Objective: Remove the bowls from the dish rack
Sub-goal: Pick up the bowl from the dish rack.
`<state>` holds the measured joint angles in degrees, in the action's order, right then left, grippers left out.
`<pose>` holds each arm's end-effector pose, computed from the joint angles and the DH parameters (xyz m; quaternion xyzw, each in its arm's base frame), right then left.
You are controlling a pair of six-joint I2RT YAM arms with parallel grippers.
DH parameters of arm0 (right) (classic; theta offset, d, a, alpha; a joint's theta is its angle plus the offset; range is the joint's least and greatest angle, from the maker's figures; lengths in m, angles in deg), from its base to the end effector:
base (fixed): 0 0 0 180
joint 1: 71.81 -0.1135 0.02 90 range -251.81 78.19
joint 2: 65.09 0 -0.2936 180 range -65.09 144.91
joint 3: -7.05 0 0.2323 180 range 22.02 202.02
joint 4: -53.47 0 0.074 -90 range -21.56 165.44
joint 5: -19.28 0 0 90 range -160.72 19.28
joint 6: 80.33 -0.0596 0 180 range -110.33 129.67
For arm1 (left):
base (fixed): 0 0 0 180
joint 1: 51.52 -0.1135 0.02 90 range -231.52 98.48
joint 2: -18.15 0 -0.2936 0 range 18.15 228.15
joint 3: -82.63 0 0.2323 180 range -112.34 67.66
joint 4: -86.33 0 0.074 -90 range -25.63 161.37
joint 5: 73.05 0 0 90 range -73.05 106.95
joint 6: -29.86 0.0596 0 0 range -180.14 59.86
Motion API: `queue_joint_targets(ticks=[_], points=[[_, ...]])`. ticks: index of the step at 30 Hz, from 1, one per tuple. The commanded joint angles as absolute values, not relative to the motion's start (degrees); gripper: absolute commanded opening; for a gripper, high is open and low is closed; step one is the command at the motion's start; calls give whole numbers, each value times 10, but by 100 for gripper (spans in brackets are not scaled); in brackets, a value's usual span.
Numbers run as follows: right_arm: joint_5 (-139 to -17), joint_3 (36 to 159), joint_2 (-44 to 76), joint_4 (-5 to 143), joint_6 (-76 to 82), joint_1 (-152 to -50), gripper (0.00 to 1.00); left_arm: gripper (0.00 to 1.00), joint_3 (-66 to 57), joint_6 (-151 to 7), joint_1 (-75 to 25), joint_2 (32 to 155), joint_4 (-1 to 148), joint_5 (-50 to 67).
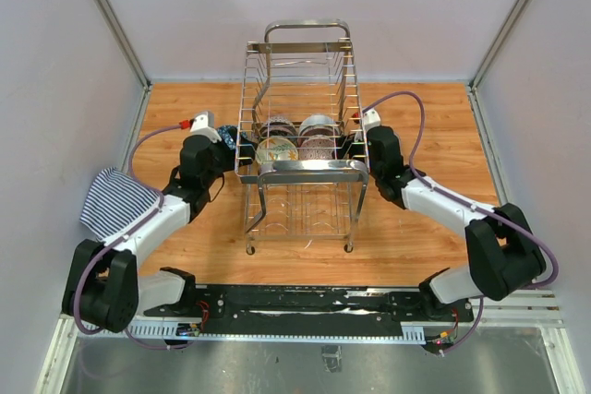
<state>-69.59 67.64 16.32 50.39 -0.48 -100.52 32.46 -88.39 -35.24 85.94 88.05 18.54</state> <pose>0.2817 0.1529 0.2805 -0.1245 0.7980 0.1886 0.5587 0.2490 -0.0710 0.2784 -0.0915 0.7928 -0.2180 0.5617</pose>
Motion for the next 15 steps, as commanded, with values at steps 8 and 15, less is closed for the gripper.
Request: queue_joint_targets(ticks=[8,15], points=[[-662,713,176,523,-13,-1022,69,87,320,-882,-321,891,912,222],[-664,732,194,541,-14,-1026,66,83,316,-882,-315,898,912,232]])
